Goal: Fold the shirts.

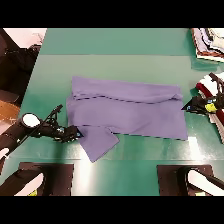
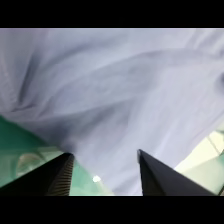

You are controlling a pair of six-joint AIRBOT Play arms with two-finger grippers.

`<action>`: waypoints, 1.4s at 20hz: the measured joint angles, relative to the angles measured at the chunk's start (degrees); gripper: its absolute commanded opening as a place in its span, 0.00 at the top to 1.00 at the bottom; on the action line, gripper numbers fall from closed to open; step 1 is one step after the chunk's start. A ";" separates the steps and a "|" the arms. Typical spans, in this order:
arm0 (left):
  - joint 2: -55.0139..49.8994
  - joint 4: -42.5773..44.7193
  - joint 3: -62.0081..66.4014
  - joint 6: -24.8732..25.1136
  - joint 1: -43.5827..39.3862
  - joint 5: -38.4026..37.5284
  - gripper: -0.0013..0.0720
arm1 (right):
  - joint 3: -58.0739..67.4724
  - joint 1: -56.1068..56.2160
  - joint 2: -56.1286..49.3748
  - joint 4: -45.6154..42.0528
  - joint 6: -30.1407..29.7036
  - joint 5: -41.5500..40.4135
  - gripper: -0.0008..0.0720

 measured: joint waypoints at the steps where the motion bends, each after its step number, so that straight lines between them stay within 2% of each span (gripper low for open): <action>1: 0.02 -0.15 -0.09 -0.83 -0.46 1.03 0.44 | -0.02 0.00 0.02 0.00 -0.15 0.00 0.52; 2: 0.07 -0.15 -0.26 -1.40 -0.79 2.54 0.84 | -0.07 0.00 0.02 -0.11 -0.63 0.15 0.53; 3: -0.13 0.35 -0.44 -1.79 -0.94 4.07 0.94 | -0.09 -0.15 0.02 -0.44 -1.05 0.79 0.52; 7: -0.04 -1.20 0.13 -1.55 -1.31 5.55 0.94 | -2.51 -4.13 0.04 -1.77 -2.05 3.10 0.52; 8: -0.04 -1.64 0.63 -1.14 -1.38 5.49 0.94 | -3.93 -6.03 0.04 -2.56 -2.16 3.43 0.44; 9: -0.02 -1.90 1.25 -0.63 -1.44 5.33 0.94 | -5.60 -8.17 0.04 -3.52 -2.21 3.76 0.19; 10: -0.02 -2.01 1.90 -0.09 -1.44 5.20 0.94 | -7.61 -10.73 0.04 -4.46 -2.34 3.87 0.12; 11: -0.02 -2.21 2.67 0.52 -1.44 4.87 0.94 | -9.73 -13.55 0.04 -5.53 -2.40 3.96 0.13; 13: -0.02 -2.34 4.09 1.36 -1.44 4.83 0.94 | -13.66 -18.62 0.04 -6.32 -2.43 3.30 0.30; 18: -0.02 -2.56 5.77 2.16 -1.44 5.42 0.94 | -20.33 -22.99 0.07 -5.20 -3.67 -0.76 0.31; 19: -0.02 -2.54 5.90 2.29 -1.44 5.53 0.94 | -20.96 -22.56 0.11 -4.70 -3.89 -1.14 0.40; 22: -0.02 -2.58 6.08 2.38 -1.44 5.77 0.94 | -21.86 -19.91 0.11 -3.48 -4.13 -2.73 0.40; 23: -0.02 -2.58 6.10 2.40 -1.44 5.77 0.94 | -22.03 -18.82 0.11 -3.30 -4.20 -3.13 0.52; 24: -0.02 -2.56 6.14 2.45 -1.44 5.75 0.94 | -22.21 -17.84 0.11 -3.30 -4.33 -3.89 0.75; 25: -0.02 -2.40 6.14 2.49 -1.44 5.60 0.94 | -22.43 -16.87 0.04 -3.39 -4.37 -4.68 0.91; 26: -0.02 -2.01 6.16 2.49 -1.44 5.16 0.94 | -22.51 -16.09 0.02 -3.76 -4.48 -4.87 0.97; 28: 0.09 -0.33 6.32 2.49 -1.44 2.75 0.95 | -22.40 -14.86 0.00 -3.72 -4.50 -4.37 0.97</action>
